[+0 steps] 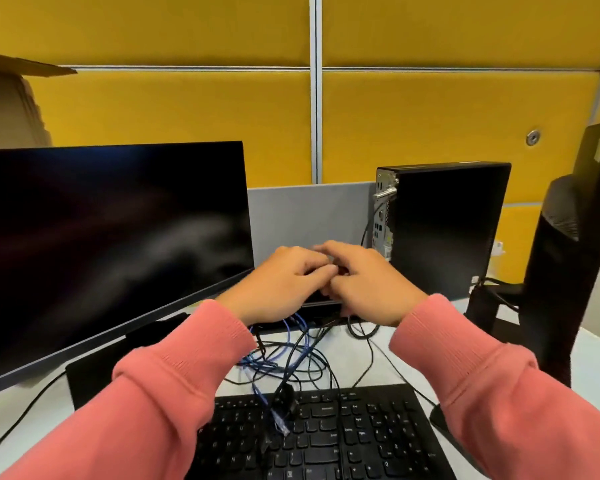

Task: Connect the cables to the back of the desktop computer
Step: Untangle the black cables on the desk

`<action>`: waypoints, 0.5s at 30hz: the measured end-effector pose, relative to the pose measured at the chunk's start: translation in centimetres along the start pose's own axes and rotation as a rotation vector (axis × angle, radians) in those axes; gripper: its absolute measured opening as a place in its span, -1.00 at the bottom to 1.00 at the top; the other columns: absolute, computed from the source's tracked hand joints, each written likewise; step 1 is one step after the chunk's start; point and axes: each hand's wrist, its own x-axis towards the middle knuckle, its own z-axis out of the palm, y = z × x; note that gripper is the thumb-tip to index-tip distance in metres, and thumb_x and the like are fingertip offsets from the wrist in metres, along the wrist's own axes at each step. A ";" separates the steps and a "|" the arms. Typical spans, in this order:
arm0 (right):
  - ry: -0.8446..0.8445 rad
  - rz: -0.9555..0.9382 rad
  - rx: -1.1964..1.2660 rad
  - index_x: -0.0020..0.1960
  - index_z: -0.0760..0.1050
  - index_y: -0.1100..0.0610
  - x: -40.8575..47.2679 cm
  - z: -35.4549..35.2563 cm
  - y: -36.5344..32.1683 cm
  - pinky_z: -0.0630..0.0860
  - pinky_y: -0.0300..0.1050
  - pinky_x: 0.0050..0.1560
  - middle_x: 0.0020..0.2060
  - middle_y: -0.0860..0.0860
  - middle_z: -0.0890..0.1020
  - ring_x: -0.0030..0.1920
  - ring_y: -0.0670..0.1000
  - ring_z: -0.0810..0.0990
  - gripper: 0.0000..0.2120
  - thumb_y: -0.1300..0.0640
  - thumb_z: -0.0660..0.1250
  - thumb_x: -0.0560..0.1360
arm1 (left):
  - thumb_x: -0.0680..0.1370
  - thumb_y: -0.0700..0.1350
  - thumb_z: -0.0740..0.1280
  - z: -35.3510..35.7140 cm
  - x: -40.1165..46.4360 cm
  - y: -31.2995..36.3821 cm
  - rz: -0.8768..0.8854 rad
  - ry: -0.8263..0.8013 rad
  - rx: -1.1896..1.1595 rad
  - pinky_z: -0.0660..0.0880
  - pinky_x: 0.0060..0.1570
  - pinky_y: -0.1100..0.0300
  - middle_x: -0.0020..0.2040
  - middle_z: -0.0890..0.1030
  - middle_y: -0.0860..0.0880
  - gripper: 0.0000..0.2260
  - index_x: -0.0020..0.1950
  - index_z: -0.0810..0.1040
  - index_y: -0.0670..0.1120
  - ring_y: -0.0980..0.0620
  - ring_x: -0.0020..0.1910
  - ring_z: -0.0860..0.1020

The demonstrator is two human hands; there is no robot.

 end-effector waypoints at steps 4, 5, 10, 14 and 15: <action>0.099 0.051 0.144 -0.25 0.68 0.16 -0.1 -2.3 -0.1 0.23 -0.22 -0.34 -0.53 -0.17 0.46 -0.49 -0.21 0.39 -0.79 0.12 0.35 0.49 | 0.66 0.06 0.33 -1.7 -0.3 -2.3 0.002 0.007 0.034 0.40 -0.29 0.03 -0.37 0.48 -0.13 -0.68 -0.24 0.56 -0.06 0.08 -0.37 0.38; 0.194 0.062 0.127 -0.29 0.65 0.17 -0.2 -3.0 -0.1 0.25 -0.23 -0.33 -0.53 -0.16 0.50 -0.47 -0.23 0.42 -0.74 0.10 0.39 0.53 | 0.66 0.06 0.33 -2.0 -0.7 -3.3 -0.019 -0.005 0.084 0.39 -0.29 0.06 -0.38 0.48 -0.08 -0.68 -0.24 0.55 -0.06 0.13 -0.38 0.38; 0.761 0.183 -0.049 -0.27 0.65 0.14 0.9 -5.1 2.1 0.42 -0.19 -0.25 -0.35 0.02 0.66 -0.29 -0.02 0.58 -0.75 0.05 0.44 0.53 | 0.66 0.05 0.34 -3.3 -1.8 -9.1 -0.205 0.146 0.165 0.47 -0.18 0.05 -0.37 0.57 0.01 -0.66 -0.26 0.55 -0.09 0.15 -0.36 0.48; 0.829 0.253 -0.108 -0.21 0.63 0.07 1.3 -3.9 4.4 0.36 -0.18 -0.27 -0.29 -0.02 0.64 -0.26 -0.08 0.55 -0.77 0.05 0.37 0.59 | 0.62 0.07 0.39 -3.7 -1.1 -8.0 -0.153 0.128 0.062 0.44 -0.28 0.23 -0.40 0.56 -0.02 -0.65 -0.33 0.54 -0.02 0.13 -0.41 0.47; 0.841 0.270 -0.115 -0.20 0.63 0.08 1.3 -4.0 4.9 0.37 -0.16 -0.23 -0.28 0.00 0.65 -0.25 -0.04 0.56 -0.78 0.06 0.37 0.60 | 0.60 0.10 0.42 -4.0 -1.2 -7.4 -0.129 0.103 0.084 0.38 -0.31 0.26 -0.44 0.49 0.00 -0.63 -0.37 0.51 0.01 0.13 -0.43 0.40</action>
